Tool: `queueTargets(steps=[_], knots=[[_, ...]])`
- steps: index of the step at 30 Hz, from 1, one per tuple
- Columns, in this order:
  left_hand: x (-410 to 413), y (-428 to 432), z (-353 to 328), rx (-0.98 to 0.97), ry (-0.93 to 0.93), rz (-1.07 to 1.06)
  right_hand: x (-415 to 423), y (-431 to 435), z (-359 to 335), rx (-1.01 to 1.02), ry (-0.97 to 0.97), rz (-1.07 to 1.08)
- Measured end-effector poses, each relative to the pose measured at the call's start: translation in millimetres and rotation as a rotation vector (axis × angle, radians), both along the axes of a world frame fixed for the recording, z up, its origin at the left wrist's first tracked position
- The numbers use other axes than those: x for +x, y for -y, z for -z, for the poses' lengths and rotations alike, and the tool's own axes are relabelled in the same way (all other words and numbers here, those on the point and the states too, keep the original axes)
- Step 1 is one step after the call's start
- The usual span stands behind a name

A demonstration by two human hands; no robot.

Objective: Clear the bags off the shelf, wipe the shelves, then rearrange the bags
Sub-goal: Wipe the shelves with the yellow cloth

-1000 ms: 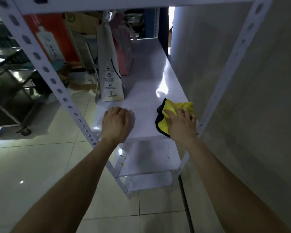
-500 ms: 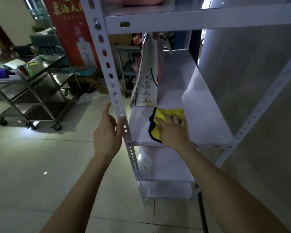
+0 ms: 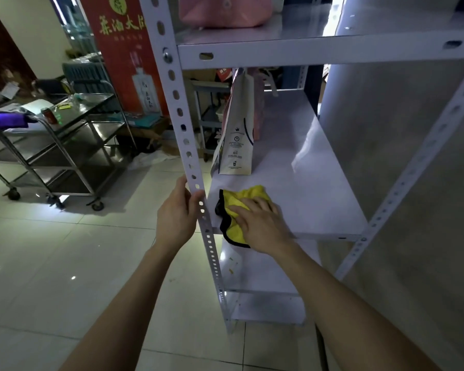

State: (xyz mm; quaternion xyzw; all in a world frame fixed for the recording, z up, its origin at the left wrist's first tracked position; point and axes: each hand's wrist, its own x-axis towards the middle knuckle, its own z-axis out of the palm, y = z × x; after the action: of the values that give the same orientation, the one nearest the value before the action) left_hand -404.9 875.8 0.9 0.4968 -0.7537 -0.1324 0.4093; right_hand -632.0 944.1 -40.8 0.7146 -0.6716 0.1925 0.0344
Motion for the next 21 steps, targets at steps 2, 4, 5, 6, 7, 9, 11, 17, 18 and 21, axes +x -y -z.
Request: queueTargets(steps=[2, 4, 5, 6, 7, 9, 11, 17, 18, 21], knots=[[1.7, 3.6, 4.7, 0.012, -0.019, 0.013, -20.2, -12.7, 4.4, -0.025, 0.028, 0.046], [2.9, 7.3, 9.0, 0.013, -0.032, 0.011, -46.8, -26.9, 7.2, -0.032, 0.039, 0.121], [3.3, 9.1, 10.8, 0.01, -0.031, 0.01, -61.6, -34.6, 8.2, -0.032, 0.044, 0.171], [3.4, 10.7, 12.0, 0.007, -0.024, 0.012, -75.6, -42.1, 9.0, -0.038, 0.049, 0.227], [3.2, 11.8, 12.3, 0.005, -0.017, 0.012, -87.4, -48.9, 9.1, -0.042, 0.053, 0.281], [3.8, 13.6, 10.6, 0.013, -0.009, 0.009, -99.3, -56.9, 7.4, -0.02, 0.043, 0.362], [5.6, 14.7, 5.9, 0.021, 0.013, 0.012, -95.3, -57.2, 3.5, 0.018, -0.004, 0.405], [14.0, 6.9, -21.3, 0.002, 0.086, 0.036, -66.7, -68.3, -12.2, 0.112, -0.055, 0.501], [15.9, 5.6, -27.8, -0.004, 0.077, 0.041, -62.4, -72.7, -15.2, 0.106, -0.029, 0.512], [22.1, 4.4, -52.8, -0.045, 0.057, 0.066, -44.0, -87.8, -31.9, 0.038, 0.131, 0.565]])
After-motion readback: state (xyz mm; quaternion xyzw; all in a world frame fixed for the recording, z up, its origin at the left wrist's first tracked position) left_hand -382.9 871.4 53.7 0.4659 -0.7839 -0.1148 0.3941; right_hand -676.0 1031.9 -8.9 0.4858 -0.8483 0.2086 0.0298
